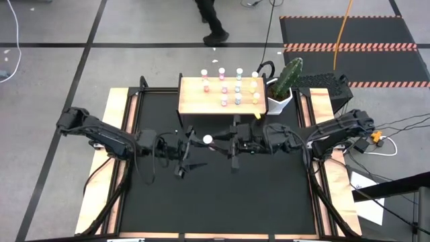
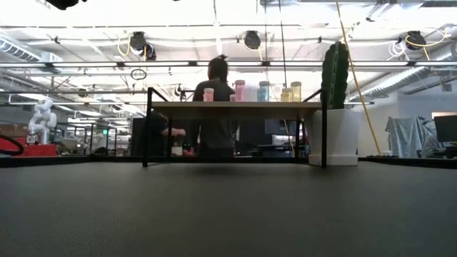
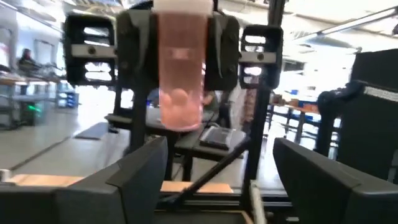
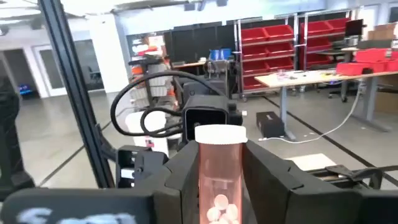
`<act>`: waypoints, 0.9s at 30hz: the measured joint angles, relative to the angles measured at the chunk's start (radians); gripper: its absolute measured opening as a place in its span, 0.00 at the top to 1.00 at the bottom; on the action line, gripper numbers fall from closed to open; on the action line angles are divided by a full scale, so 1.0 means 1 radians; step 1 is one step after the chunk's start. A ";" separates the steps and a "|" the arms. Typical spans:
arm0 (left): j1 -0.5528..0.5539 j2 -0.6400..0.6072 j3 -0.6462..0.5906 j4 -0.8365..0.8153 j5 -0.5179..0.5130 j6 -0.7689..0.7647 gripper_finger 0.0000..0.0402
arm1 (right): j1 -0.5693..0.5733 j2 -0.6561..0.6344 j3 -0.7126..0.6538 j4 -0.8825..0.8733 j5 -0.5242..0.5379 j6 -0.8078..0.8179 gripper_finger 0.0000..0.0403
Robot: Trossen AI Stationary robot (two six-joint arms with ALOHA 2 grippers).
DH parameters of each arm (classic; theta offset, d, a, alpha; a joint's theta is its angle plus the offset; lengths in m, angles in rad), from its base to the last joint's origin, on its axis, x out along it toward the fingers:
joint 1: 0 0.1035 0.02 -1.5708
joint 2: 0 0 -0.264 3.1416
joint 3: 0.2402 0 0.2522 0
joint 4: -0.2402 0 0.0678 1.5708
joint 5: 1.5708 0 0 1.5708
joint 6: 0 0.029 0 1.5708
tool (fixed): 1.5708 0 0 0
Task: Pick and place medicine bottles onto shelf by color
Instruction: Put the red pill bottle on the shelf aligned with the other red pill bottles
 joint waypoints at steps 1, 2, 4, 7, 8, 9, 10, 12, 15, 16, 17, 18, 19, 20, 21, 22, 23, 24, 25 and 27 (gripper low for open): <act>0.005 0.000 0.000 0.000 -0.010 0.007 0.27 | -0.005 0.000 0.000 -0.001 -0.013 0.000 0.73; 0.011 -0.001 0.000 0.004 -0.027 0.013 0.27 | -0.010 0.000 0.000 -0.002 -0.029 0.000 0.73; 0.023 -0.001 0.000 0.022 -0.064 0.021 0.28 | -0.022 0.000 0.000 -0.008 -0.081 0.001 0.73; 0.036 -0.002 0.000 0.059 -0.063 0.019 0.31 | -0.039 0.000 0.000 -0.009 -0.143 0.009 0.73; 0.038 -0.002 0.000 0.057 -0.059 0.020 0.33 | -0.042 0.001 -0.001 -0.005 -0.155 0.009 0.73; 0.039 -0.002 0.000 0.048 -0.048 0.021 0.34 | -0.047 0.006 -0.004 0.003 -0.166 0.009 0.73; 0.039 -0.001 0.000 0.040 -0.037 0.021 0.35 | -0.050 0.011 -0.008 0.015 -0.167 0.011 0.73; 0.039 0.000 0.000 0.036 -0.008 0.022 0.38 | -0.053 0.017 -0.022 0.034 -0.169 0.016 0.73; 0.039 -0.002 0.000 0.035 0.008 0.041 0.40 | -0.055 0.031 -0.048 0.091 -0.170 0.020 0.73; 0.038 -0.002 0.000 0.032 0.008 0.049 0.41 | -0.055 0.031 -0.060 0.108 -0.170 0.027 0.73; 0.040 -0.001 0.000 0.031 0.005 0.052 0.42 | -0.055 0.032 -0.072 0.135 -0.169 0.037 0.73; 0.044 -0.001 0.000 0.031 0.003 0.054 0.43 | -0.056 0.032 -0.087 0.163 -0.170 0.043 0.73; 0.046 -0.001 0.000 0.031 0.003 0.054 0.44 | -0.058 0.031 -0.102 0.193 -0.170 0.045 0.73; 0.049 -0.001 0.000 0.030 0.001 0.054 0.45 | -0.059 0.030 -0.117 0.228 -0.169 0.045 0.73; 0.051 -0.001 0.000 0.027 0.000 0.054 0.47 | -0.059 0.029 -0.131 0.260 -0.169 0.048 0.73; 0.052 -0.001 0.000 0.024 0.000 0.054 0.49 | -0.059 0.029 -0.142 0.289 -0.168 0.055 0.73; 0.054 -0.001 0.000 0.020 0.000 0.053 0.51 | -0.060 0.028 -0.150 0.308 -0.169 0.064 0.73; 0.056 -0.001 0.000 0.018 0.002 0.050 0.53 | -0.061 0.026 -0.155 0.311 -0.169 0.073 0.73; 0.059 -0.001 0.000 0.016 0.007 0.047 0.56 | -0.062 0.026 -0.159 0.310 -0.169 0.075 0.73; 0.061 -0.001 0.000 0.009 0.011 0.039 0.60 | -0.060 0.026 -0.166 0.305 -0.169 0.075 0.73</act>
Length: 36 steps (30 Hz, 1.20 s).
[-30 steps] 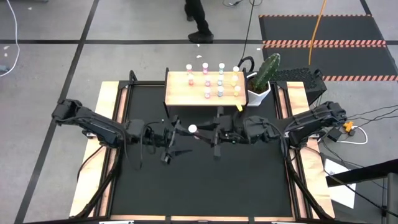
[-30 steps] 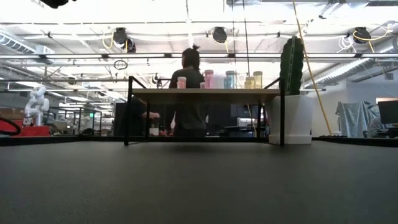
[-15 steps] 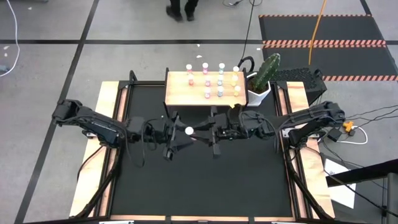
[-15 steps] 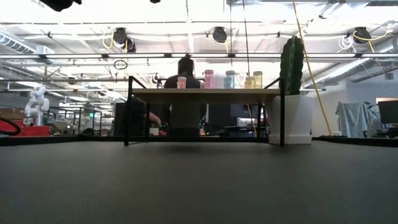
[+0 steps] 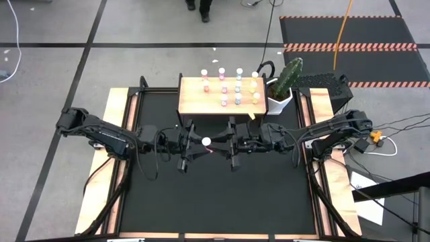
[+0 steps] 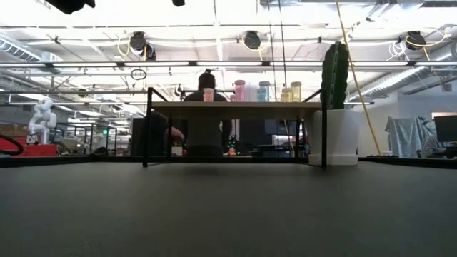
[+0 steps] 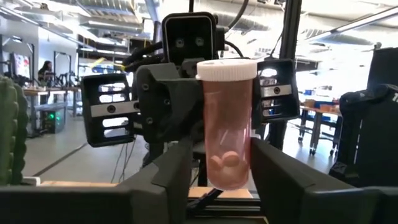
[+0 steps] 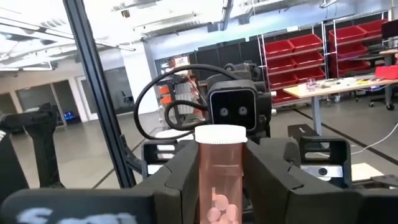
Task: Pick and place medicine bottles onto shelf by color
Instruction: Put the red pill bottle on the shelf aligned with the other red pill bottles
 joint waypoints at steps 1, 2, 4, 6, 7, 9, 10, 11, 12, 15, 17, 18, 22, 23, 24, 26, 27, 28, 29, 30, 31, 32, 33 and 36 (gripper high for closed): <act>0.000 0.000 0.000 -0.003 0.001 -0.004 0.62 | 0.000 0.001 -0.002 -0.001 0.000 0.000 0.73; 0.000 0.000 0.000 -0.007 0.001 -0.009 0.64 | 0.000 0.001 -0.003 -0.001 0.000 0.000 0.73; 0.000 0.000 0.000 -0.007 0.001 -0.013 0.68 | 0.000 0.001 -0.004 0.000 0.000 -0.002 0.73; 0.000 0.000 0.000 -0.008 0.001 -0.016 0.69 | -0.002 0.001 -0.004 -0.001 0.000 -0.005 0.73; 0.000 0.000 0.000 -0.009 0.001 -0.018 0.70 | -0.005 0.001 -0.004 -0.002 -0.001 -0.007 0.73; 0.000 0.000 0.000 -0.009 0.001 -0.026 0.69 | -0.014 0.001 -0.004 -0.006 -0.025 -0.008 0.73; 0.000 0.000 0.000 -0.010 0.000 -0.032 0.67 | -0.021 0.001 -0.004 -0.007 -0.046 -0.007 0.73; 0.001 0.000 0.000 -0.009 0.000 -0.037 0.65 | -0.026 0.001 -0.004 -0.007 -0.064 -0.007 0.73; 0.000 0.000 0.000 -0.009 0.000 -0.039 0.62 | -0.032 0.001 -0.004 -0.008 -0.078 -0.007 0.73; 0.004 0.000 0.000 -0.017 0.000 -0.041 0.52 | -0.042 0.001 -0.004 -0.006 -0.105 -0.009 0.73; 0.009 0.000 0.000 -0.021 -0.001 -0.040 0.47 | -0.046 0.001 -0.004 -0.007 -0.106 -0.011 0.73; 0.010 0.000 0.000 -0.021 -0.001 -0.041 0.46 | -0.046 0.001 -0.004 -0.006 -0.106 -0.011 0.73; 0.010 0.000 0.000 -0.022 0.017 -0.045 0.50 | -0.046 0.001 -0.004 -0.003 -0.106 -0.031 0.73; 0.010 0.000 0.000 -0.022 0.023 -0.057 0.52 | -0.046 0.001 -0.004 -0.003 -0.106 -0.034 0.73; 0.010 0.000 0.000 -0.024 0.024 -0.075 0.55 | -0.046 0.001 -0.004 -0.003 -0.106 -0.036 0.73; 0.010 0.000 0.000 -0.025 0.026 -0.094 0.60 | -0.049 0.001 -0.004 0.001 -0.110 -0.038 0.73; 0.010 0.000 0.000 -0.025 0.026 -0.095 0.62 | -0.051 0.001 -0.004 0.001 -0.123 -0.038 0.73; 0.010 0.000 0.000 -0.025 0.026 -0.093 0.64 | -0.053 0.001 -0.004 0.001 -0.133 -0.037 0.73; 0.010 0.000 0.000 -0.025 0.026 -0.092 0.66 | -0.054 0.001 -0.004 0.000 -0.136 -0.033 0.73; 0.011 0.000 0.000 -0.025 0.026 -0.092 0.67 | -0.054 0.001 -0.004 0.000 -0.136 -0.033 0.73; 0.014 0.000 0.000 -0.025 0.027 -0.092 0.69 | -0.054 0.001 -0.004 0.000 -0.136 -0.034 0.73; 0.016 0.000 0.000 -0.025 0.033 -0.093 0.70 | -0.054 0.001 -0.004 0.000 -0.135 -0.034 0.73; 0.019 0.000 0.000 -0.025 0.041 -0.095 0.71 | -0.054 0.001 -0.004 0.000 -0.135 -0.033 0.73; 0.028 0.000 0.000 -0.025 0.058 -0.095 0.74 | -0.054 0.001 -0.004 0.000 -0.132 -0.030 0.73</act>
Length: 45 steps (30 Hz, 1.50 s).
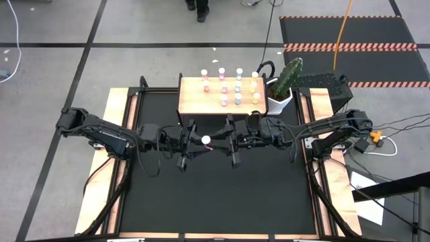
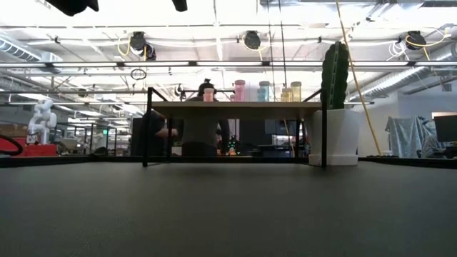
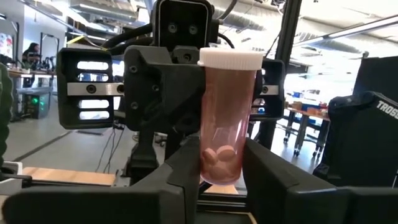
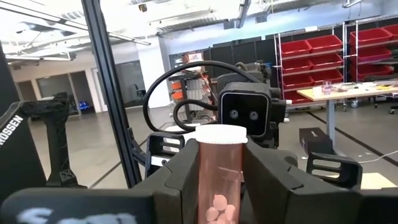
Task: Pick and place medicine bottles onto shelf by color
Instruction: Put the red pill bottle on the shelf aligned with the other red pill bottles
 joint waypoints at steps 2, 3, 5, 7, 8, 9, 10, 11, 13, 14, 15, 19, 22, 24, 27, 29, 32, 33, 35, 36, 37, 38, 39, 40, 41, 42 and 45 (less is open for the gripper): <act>0.004 0.000 0.000 0.000 0.003 0.000 0.74 | 0.000 0.000 0.000 -0.005 0.004 0.001 0.73; 0.005 0.000 0.000 -0.001 0.005 0.000 0.74 | 0.000 0.000 0.000 -0.009 0.004 0.001 0.73; 0.005 0.000 0.000 -0.004 0.006 0.000 0.73 | 0.000 0.000 0.000 -0.017 0.005 0.001 0.72; 0.005 0.000 0.000 -0.009 0.006 0.001 0.72 | 0.000 0.000 0.000 -0.031 0.005 -0.001 0.70; 0.005 0.000 0.000 -0.008 0.002 0.002 0.71 | 0.000 0.000 0.000 -0.047 0.004 -0.001 0.69; 0.006 0.000 0.000 -0.008 0.001 0.005 0.71 | 0.000 0.000 0.000 -0.066 0.004 -0.001 0.67; 0.006 0.000 0.000 -0.010 0.001 0.005 0.71 | 0.000 -0.002 0.000 -0.084 0.005 -0.002 0.65; 0.006 0.000 0.000 -0.012 -0.001 0.007 0.72 | 0.000 -0.007 0.000 -0.105 0.007 -0.002 0.63; 0.007 0.001 0.000 -0.020 -0.002 0.009 0.73 | 0.001 -0.026 0.000 -0.161 0.037 0.000 0.58; 0.008 0.000 0.000 -0.024 -0.002 0.014 0.74 | 0.002 -0.036 0.000 -0.190 0.063 0.007 0.55; 0.008 0.000 0.000 -0.037 -0.005 0.016 0.74 | 0.002 -0.050 0.000 -0.231 0.096 0.025 0.53; 0.016 0.000 0.000 -0.106 -0.029 0.035 0.75 | 0.001 -0.111 0.000 -0.393 0.136 0.077 0.44; 0.024 -0.001 0.000 -0.180 -0.036 0.043 0.73 | 0.000 -0.175 0.019 -0.513 0.138 0.120 0.40; 0.031 -0.001 0.000 -0.220 -0.038 0.065 0.72 | -0.010 -0.198 0.083 -0.663 0.135 0.149 0.38; 0.040 -0.001 0.000 -0.269 -0.040 0.095 0.72 | -0.022 -0.184 0.251 -0.956 0.136 0.151 0.37; 0.049 -0.001 0.000 -0.294 -0.039 0.107 0.72 | -0.029 -0.142 0.395 -1.116 0.135 0.125 0.36; 0.069 -0.001 0.000 -0.321 -0.041 0.121 0.72 | -0.038 -0.037 0.608 -1.291 0.108 0.070 0.36; 0.076 -0.001 0.000 -0.331 -0.041 0.125 0.72 | -0.041 0.006 0.670 -1.327 0.090 0.048 0.36; 0.090 -0.001 0.000 -0.339 -0.042 0.137 0.72 | -0.050 0.092 0.770 -1.399 0.052 -0.004 0.36; 0.098 -0.001 0.000 -0.341 -0.042 0.145 0.72 | -0.056 0.133 0.805 -1.426 0.033 -0.034 0.36; 0.105 -0.001 0.000 -0.341 -0.041 0.153 0.72 | -0.061 0.170 0.832 -1.446 0.027 -0.067 0.36; 0.111 -0.001 0.000 -0.344 -0.039 0.163 0.72 | -0.064 0.199 0.846 -1.462 0.026 -0.095 0.36; 0.118 -0.001 0.000 -0.346 -0.036 0.174 0.72 | -0.066 0.223 0.852 -1.478 0.026 -0.121 0.36; 0.124 -0.001 0.000 -0.351 -0.036 0.182 0.72 | -0.069 0.239 0.852 -1.481 0.027 -0.147 0.36; 0.129 -0.001 0.000 -0.361 -0.036 0.189 0.72 | -0.071 0.251 0.852 -1.480 0.030 -0.168 0.36; 0.133 -0.001 0.000 -0.372 -0.035 0.195 0.72 | -0.071 0.258 0.851 -1.479 0.032 -0.185 0.36; 0.139 -0.001 0.000 -0.398 -0.035 0.210 0.72 | -0.071 0.261 0.845 -1.476 0.038 -0.222 0.36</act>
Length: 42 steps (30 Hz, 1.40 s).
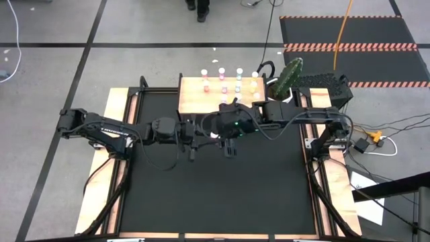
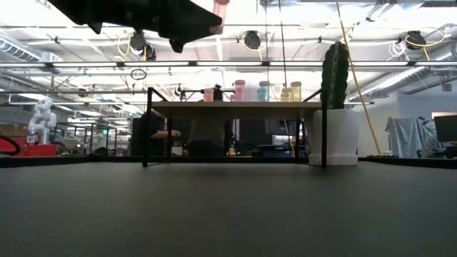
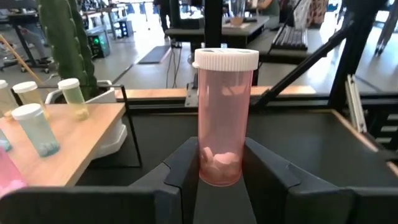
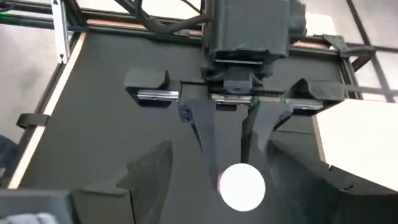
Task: Pick and place medicine bottles onto shelf by color
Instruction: Put the red pill bottle on the shelf aligned with the other red pill bottles
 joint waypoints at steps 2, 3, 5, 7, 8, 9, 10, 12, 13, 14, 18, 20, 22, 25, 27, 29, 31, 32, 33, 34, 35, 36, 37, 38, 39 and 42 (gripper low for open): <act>0.000 0.000 0.000 -0.014 0.000 0.021 0.72 | -0.002 0.000 -0.003 0.001 0.018 -0.017 0.36; 0.000 0.000 0.000 -0.022 0.000 0.030 0.72 | -0.005 0.000 -0.004 -0.005 0.019 -0.021 0.36; -0.001 0.000 0.000 -0.028 0.000 0.046 0.72 | -0.019 0.001 -0.005 -0.023 0.016 -0.021 0.36; -0.001 0.000 0.000 -0.026 0.000 0.059 0.72 | -0.036 0.000 -0.005 -0.062 -0.004 -0.017 0.36; -0.001 0.000 0.000 -0.024 0.000 0.068 0.72 | -0.043 0.000 -0.005 -0.077 -0.009 -0.015 0.37; 0.000 0.000 0.000 -0.022 0.000 0.075 0.72 | -0.049 0.000 -0.005 -0.087 -0.008 -0.014 0.37; 0.000 0.000 0.000 -0.022 0.000 0.080 0.72 | -0.053 0.003 -0.005 -0.090 -0.009 -0.012 0.37; 0.000 0.000 0.000 -0.023 0.000 0.082 0.72 | -0.058 0.007 -0.005 -0.067 -0.014 -0.003 0.39; 0.001 0.000 0.000 -0.025 0.000 0.082 0.72 | -0.058 0.009 -0.005 -0.057 -0.027 -0.001 0.40; 0.004 0.000 0.000 -0.026 0.000 0.081 0.72 | -0.058 0.009 -0.005 -0.056 -0.040 0.001 0.41; 0.017 0.000 0.000 -0.026 0.000 0.078 0.72 | -0.057 0.014 -0.016 -0.054 -0.067 0.000 0.45; 0.027 0.000 0.000 -0.035 0.003 0.077 0.72 | -0.057 0.021 -0.029 -0.054 -0.064 -0.003 0.47; 0.033 0.001 0.000 -0.038 0.003 0.074 0.72 | -0.057 0.022 -0.046 -0.049 -0.061 -0.009 0.48; 0.037 0.002 0.000 -0.035 0.007 0.079 0.72 | -0.057 0.017 -0.078 -0.028 -0.060 -0.010 0.48; 0.037 0.002 0.000 -0.043 0.007 0.079 0.72 | -0.057 0.019 -0.087 -0.031 -0.060 -0.010 0.49; 0.039 0.002 0.000 -0.042 0.007 0.078 0.72 | -0.057 0.021 -0.088 -0.021 -0.060 -0.007 0.49; 0.038 0.001 0.000 -0.040 0.006 0.075 0.72 | -0.057 0.019 -0.088 -0.006 -0.060 -0.006 0.50; 0.038 0.001 0.000 -0.040 0.007 0.076 0.72 | -0.057 0.019 -0.088 -0.003 -0.059 -0.006 0.51; 0.038 0.001 0.000 -0.043 0.007 0.076 0.72 | -0.057 0.019 -0.088 -0.004 -0.059 -0.006 0.52; 0.038 0.001 0.000 -0.045 0.006 0.077 0.72 | -0.060 0.019 -0.088 -0.005 -0.059 -0.006 0.53; 0.038 0.001 0.000 -0.046 0.006 0.077 0.72 | -0.064 0.019 -0.088 -0.005 -0.059 -0.006 0.54; 0.039 0.001 0.000 -0.046 0.003 0.077 0.72 | -0.065 0.019 -0.088 -0.005 -0.060 -0.006 0.55; 0.039 0.001 0.000 -0.045 0.002 0.076 0.72 | -0.067 0.019 -0.088 -0.005 -0.059 -0.006 0.56; 0.039 0.001 0.000 -0.046 0.001 0.076 0.72 | -0.068 0.019 -0.088 -0.005 -0.059 -0.007 0.58; 0.039 0.001 0.000 -0.047 0.001 0.075 0.72 | -0.069 0.019 -0.088 -0.005 -0.059 -0.010 0.59; 0.039 0.001 0.000 -0.053 0.002 0.075 0.72 | -0.071 0.019 -0.088 -0.005 -0.059 -0.012 0.62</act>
